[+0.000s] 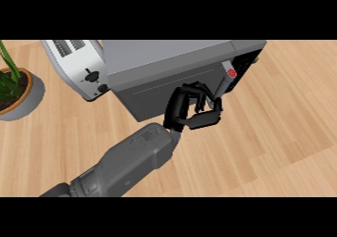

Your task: Pick up the milk, place it into the microwave and close the microwave

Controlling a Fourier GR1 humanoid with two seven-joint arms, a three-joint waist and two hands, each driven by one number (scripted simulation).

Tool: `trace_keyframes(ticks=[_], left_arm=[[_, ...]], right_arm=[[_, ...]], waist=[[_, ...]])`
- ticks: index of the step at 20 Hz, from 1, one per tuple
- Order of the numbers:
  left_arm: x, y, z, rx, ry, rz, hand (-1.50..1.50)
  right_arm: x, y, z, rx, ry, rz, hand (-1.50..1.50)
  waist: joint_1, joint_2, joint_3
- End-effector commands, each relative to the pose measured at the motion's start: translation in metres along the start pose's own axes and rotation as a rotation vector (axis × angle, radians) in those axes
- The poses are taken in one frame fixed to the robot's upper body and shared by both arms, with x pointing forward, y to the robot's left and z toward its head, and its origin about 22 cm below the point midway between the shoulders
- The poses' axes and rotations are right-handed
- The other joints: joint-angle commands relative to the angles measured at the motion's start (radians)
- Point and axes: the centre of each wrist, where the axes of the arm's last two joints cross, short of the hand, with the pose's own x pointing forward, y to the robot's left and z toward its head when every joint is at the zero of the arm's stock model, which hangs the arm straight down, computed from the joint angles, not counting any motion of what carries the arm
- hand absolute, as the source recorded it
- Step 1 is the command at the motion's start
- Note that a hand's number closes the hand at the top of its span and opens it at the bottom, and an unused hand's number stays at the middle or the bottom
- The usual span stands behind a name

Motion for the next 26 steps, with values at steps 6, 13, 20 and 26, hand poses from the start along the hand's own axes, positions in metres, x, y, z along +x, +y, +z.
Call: trace_keyframes(ticks=[6,13,20,26], left_arm=[[0.016,0.004,-0.028,0.022,-0.050,-0.011,1.50],[0.013,0.004,-0.026,0.035,-0.043,0.002,1.50],[0.014,0.004,-0.029,0.038,-0.062,-0.008,1.50],[0.012,0.005,-0.028,0.045,-0.065,-0.011,1.50]], right_arm=[[0.006,-0.002,-0.008,0.088,-0.002,-0.036,-1.50],[0.009,-0.004,-0.009,0.116,0.017,-0.066,-1.50],[0.013,-0.007,-0.011,0.130,0.015,-0.073,-1.50],[0.018,-0.010,-0.014,0.156,0.012,-0.063,-1.50]], waist=[[0.003,0.010,0.000],[-0.011,0.008,0.001],[-0.015,0.008,0.001],[-0.019,0.009,0.001]])
